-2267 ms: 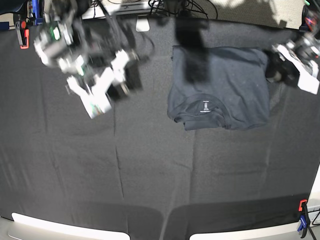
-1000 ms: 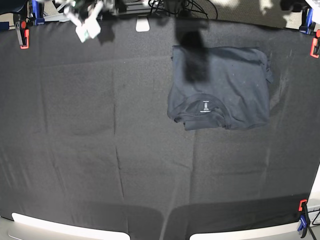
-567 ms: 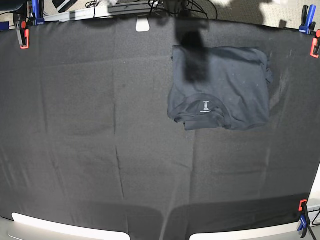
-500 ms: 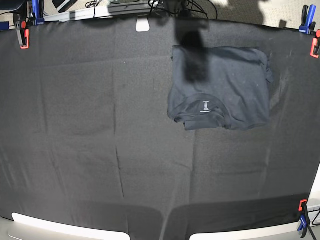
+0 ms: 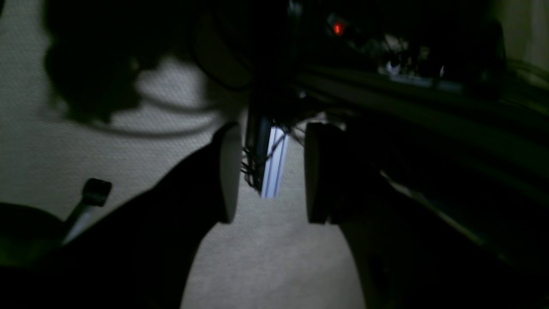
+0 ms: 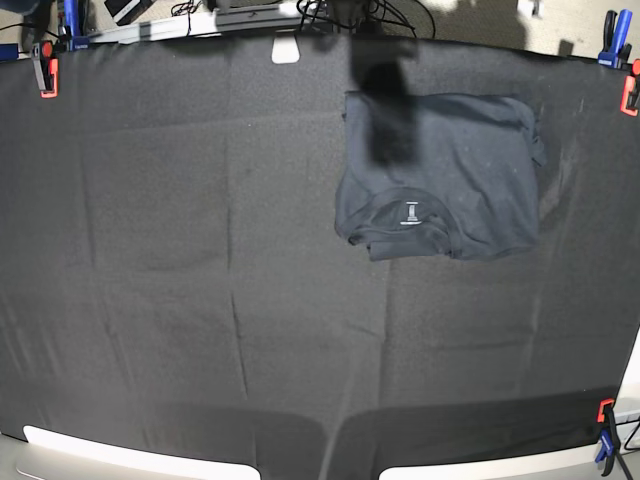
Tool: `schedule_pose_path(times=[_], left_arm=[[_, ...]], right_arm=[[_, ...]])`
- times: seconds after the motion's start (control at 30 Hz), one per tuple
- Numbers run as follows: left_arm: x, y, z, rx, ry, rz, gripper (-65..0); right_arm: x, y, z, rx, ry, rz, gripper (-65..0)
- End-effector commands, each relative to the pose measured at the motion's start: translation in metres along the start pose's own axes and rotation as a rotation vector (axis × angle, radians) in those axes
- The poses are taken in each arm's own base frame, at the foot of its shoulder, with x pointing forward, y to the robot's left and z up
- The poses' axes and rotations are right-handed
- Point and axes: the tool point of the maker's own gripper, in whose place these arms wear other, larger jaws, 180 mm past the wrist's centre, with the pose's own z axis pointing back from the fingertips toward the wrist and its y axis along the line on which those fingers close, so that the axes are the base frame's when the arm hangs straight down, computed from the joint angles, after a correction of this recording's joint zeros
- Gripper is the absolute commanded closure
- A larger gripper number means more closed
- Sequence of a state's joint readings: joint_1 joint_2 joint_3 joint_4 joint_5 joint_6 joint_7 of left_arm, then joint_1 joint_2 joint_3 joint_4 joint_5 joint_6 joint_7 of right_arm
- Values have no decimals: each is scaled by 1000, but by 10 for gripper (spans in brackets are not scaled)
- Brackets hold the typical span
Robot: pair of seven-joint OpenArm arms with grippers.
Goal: Layout the t-shirt on the table in an organized manner, then fold the t-shirt properly
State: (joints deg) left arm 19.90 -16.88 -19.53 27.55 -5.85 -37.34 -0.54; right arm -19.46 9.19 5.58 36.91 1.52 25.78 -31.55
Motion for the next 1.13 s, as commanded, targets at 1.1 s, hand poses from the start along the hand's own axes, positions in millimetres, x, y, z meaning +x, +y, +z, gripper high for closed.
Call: schedule_pose_path(times=[1.1], left_arm=[[3, -46, -52, 136, -69, 166, -215]], right_arm=[[114, -34, 28, -154, -503, -80, -248]])
